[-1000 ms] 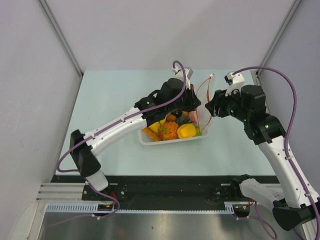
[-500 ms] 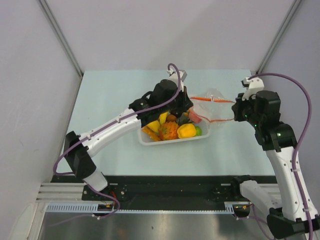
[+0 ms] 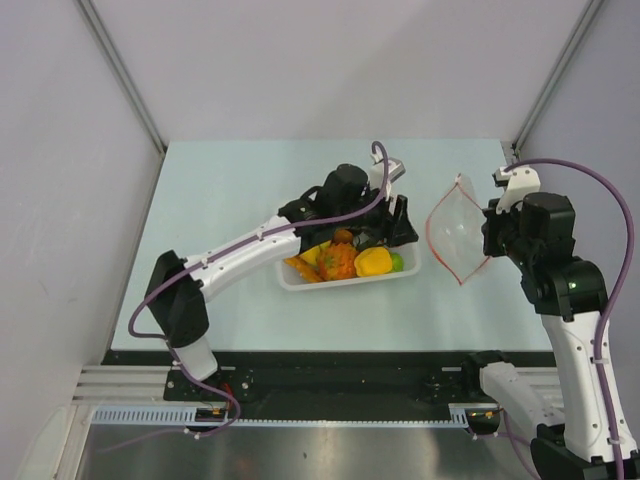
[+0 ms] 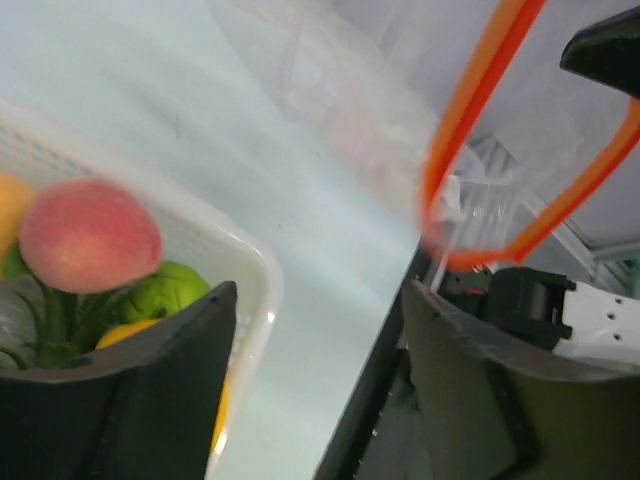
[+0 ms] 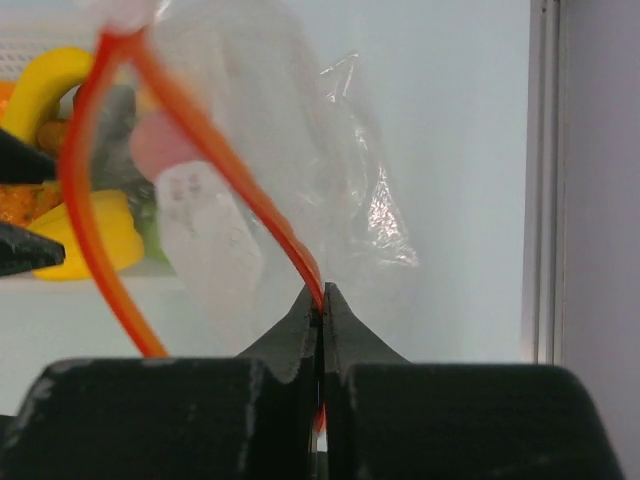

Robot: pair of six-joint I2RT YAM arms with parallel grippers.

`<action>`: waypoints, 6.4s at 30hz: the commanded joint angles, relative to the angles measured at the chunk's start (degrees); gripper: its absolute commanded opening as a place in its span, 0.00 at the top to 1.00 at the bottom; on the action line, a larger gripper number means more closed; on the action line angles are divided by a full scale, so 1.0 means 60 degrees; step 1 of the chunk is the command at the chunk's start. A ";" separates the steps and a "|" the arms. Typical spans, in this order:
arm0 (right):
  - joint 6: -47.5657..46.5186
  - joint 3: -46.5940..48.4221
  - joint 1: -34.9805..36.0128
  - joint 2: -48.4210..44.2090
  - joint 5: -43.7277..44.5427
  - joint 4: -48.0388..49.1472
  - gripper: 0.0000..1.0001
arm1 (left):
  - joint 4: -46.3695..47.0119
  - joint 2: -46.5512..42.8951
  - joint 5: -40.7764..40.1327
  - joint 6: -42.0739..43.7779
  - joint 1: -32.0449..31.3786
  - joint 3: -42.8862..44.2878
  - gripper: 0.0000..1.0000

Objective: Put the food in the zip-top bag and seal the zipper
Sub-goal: Open the zipper of the food storage bag, then pick up the fake fruit from the bin, then place the fake fruit in the zipper food storage bag, then pick up the fake fruit from the bin, then place the fake fruit in the zipper food storage bag.

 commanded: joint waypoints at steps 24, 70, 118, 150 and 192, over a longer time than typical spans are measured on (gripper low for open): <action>0.2823 -0.0837 -0.0064 0.0942 -0.0343 -0.0657 1.00 | -0.1133 0.0154 -0.0212 0.3804 0.0250 -0.1726 0.00; 0.3468 -0.1189 -0.0548 0.1513 -0.2657 0.0105 1.00 | -0.0224 0.0725 -0.1867 0.1166 -0.1098 0.0706 0.68; 0.2897 -0.0779 -0.2818 0.1660 -0.6612 -0.0686 1.00 | 0.0671 0.3273 -0.0563 0.6441 0.0469 0.1494 0.05; 0.3044 -0.2097 -0.2920 0.1587 -0.7945 -0.0408 1.00 | 0.0272 -0.0079 0.2321 0.4641 0.0734 0.1322 0.58; 0.1666 -0.1937 -0.3609 0.1074 -0.8165 -0.1228 1.00 | 0.0025 0.0139 0.0637 0.3030 -0.0556 -0.0891 0.19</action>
